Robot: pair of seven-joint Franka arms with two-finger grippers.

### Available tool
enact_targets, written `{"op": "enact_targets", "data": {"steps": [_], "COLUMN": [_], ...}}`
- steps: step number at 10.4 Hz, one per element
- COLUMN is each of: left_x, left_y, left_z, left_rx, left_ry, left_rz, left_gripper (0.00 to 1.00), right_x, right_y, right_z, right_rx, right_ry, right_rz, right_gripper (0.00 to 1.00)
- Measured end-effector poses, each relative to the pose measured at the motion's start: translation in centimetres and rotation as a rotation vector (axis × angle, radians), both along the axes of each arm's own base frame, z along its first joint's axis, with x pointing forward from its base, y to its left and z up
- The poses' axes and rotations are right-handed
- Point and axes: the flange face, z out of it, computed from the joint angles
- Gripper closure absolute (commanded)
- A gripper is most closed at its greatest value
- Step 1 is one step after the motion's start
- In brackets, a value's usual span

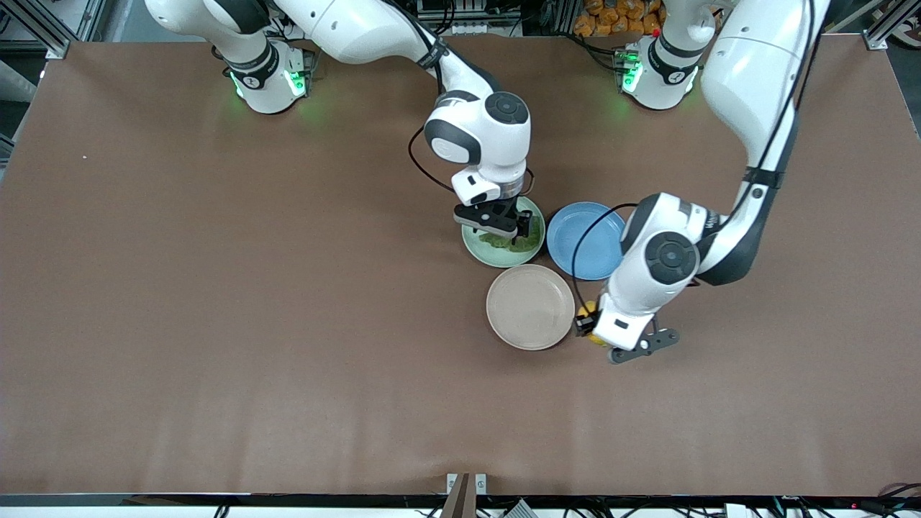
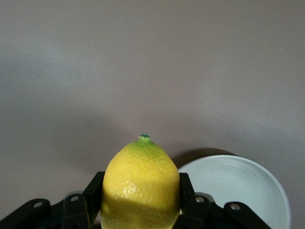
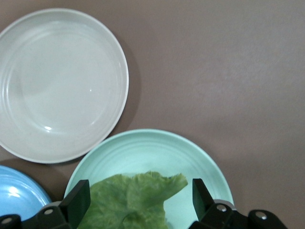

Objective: Pick lemon and lettuce from plates
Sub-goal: 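Lift the lemon with the left gripper while the right gripper grasps the lettuce, then carry the lemon off the plate while the right gripper lifts the lettuce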

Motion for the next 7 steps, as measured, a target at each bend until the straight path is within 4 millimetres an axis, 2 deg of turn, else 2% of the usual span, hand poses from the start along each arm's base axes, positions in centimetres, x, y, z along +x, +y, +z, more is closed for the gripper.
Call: {"op": "enact_targets", "data": {"steps": [2,4,5,6,7], "left_x": [-0.6,-1.2,-1.4,-1.7,-2.2], "left_y": [2.9,5.9,7.5,9.2,10.6], "left_z": [-0.5,-0.9,-1.1,-1.6,-2.3], "left_rx": [0.020,0.036,0.042,0.048,0.052], "left_ry": [0.024,0.046,0.058,0.074,0.093], "left_rz": [-0.041,-0.086,-0.105,-0.116,-0.124], "left_gripper": [1.00,1.00,1.00,1.00,1.00], "right_x": [-1.3,-1.4,-1.2,-1.0,-1.0], "right_y": [0.9,1.5,1.6,1.5,1.6], "right_z": [-1.9,-4.3,-5.4,-6.2,-6.6], "right_rx": [-0.021,-0.036,-0.047,-0.053,-0.056], "right_ry": [-0.019,-0.028,-0.034,-0.038,-0.039], "right_rz": [-0.007,-0.017,-0.013,-0.013,-0.011], "right_gripper": [0.18,0.29,0.41,0.58,0.79]}}
